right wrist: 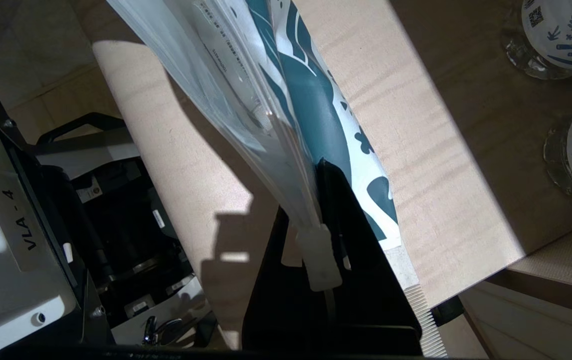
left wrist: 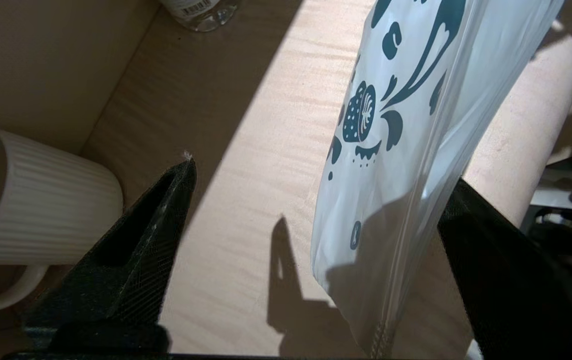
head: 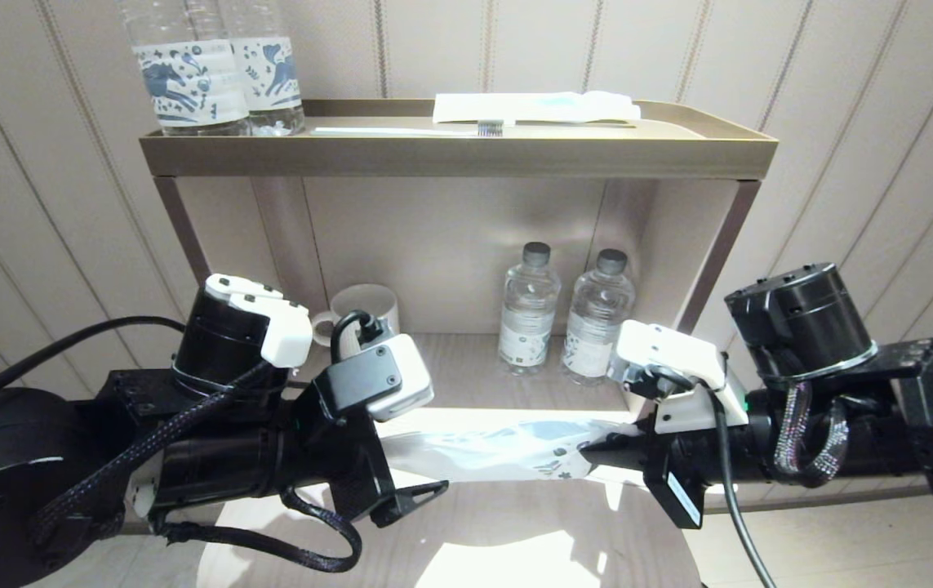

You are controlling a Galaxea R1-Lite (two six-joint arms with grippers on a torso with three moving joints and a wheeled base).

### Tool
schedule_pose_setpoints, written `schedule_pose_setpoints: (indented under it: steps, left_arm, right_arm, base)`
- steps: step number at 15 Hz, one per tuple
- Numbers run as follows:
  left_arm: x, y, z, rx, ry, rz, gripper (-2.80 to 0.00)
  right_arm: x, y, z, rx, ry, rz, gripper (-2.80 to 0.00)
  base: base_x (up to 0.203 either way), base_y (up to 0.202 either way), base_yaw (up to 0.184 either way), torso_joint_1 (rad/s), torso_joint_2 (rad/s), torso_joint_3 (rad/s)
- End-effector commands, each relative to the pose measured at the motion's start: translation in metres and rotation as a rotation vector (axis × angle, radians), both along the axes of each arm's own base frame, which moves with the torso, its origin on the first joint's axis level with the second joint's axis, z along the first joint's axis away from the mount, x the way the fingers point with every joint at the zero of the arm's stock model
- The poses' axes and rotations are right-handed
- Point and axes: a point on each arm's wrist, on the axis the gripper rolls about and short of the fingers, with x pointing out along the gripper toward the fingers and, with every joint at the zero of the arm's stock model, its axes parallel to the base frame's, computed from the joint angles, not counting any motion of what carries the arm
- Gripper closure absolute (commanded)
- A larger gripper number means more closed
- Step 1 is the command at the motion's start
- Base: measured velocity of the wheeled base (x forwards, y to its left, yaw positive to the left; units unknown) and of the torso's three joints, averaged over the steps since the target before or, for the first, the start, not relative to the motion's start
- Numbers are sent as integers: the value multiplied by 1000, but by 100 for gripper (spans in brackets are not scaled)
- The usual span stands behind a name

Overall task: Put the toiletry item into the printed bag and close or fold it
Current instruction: Hand it to the other hand

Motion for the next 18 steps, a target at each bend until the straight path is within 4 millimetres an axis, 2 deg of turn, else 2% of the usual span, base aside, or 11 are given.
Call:
schedule_pose_setpoints:
  steps: [1,16,17,18]
  left_arm:
    - [0,-1,-2,5,0,-5,0]
    - [-4,1,-9,26,15,-13,0]
    - [-4,1,-8,25,15,-15,0]
    - [-4,1,-8,25,14,-15,0]
  right_arm:
    - [0,0,0,0,-1,3,0]
    - [3,2,-1,-7,4,3,0]
    - [3,2,-3,-10,5,2,-280]
    - [3,2,-2,-11,6,2,-280]
  base:
    - [0,0,0,0,0,0]
    - [0,0,0,0,0,0]
    - [0,0,0,0,0,0]
    - [0,0,0,0,0,0]
